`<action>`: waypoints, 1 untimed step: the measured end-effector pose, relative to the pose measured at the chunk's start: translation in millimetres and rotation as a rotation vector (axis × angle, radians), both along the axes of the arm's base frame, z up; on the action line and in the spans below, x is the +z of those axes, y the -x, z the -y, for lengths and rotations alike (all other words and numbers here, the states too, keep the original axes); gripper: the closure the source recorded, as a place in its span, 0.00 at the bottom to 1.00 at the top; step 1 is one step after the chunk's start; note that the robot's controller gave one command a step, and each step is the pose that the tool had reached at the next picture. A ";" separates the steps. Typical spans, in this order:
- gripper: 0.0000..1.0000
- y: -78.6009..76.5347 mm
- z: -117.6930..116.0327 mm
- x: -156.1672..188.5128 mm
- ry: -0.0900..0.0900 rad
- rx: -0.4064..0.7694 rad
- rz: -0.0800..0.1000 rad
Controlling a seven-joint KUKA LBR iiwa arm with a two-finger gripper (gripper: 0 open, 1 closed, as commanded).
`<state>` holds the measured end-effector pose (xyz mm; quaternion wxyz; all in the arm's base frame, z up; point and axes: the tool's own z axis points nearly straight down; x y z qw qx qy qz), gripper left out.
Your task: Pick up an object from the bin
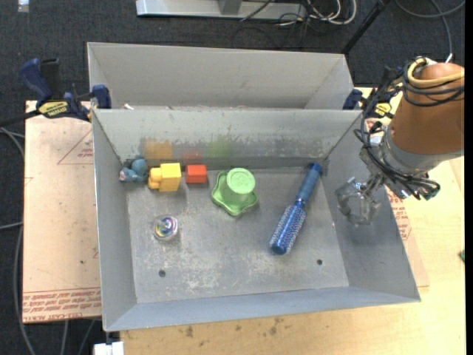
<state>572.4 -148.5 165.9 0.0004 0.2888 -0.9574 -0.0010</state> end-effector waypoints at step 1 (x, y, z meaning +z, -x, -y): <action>1.00 -8.2 -1.9 14.6 0.000 -0.195 0.006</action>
Offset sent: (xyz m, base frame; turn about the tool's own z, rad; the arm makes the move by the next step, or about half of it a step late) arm 0.0070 0.0008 0.0144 0.1964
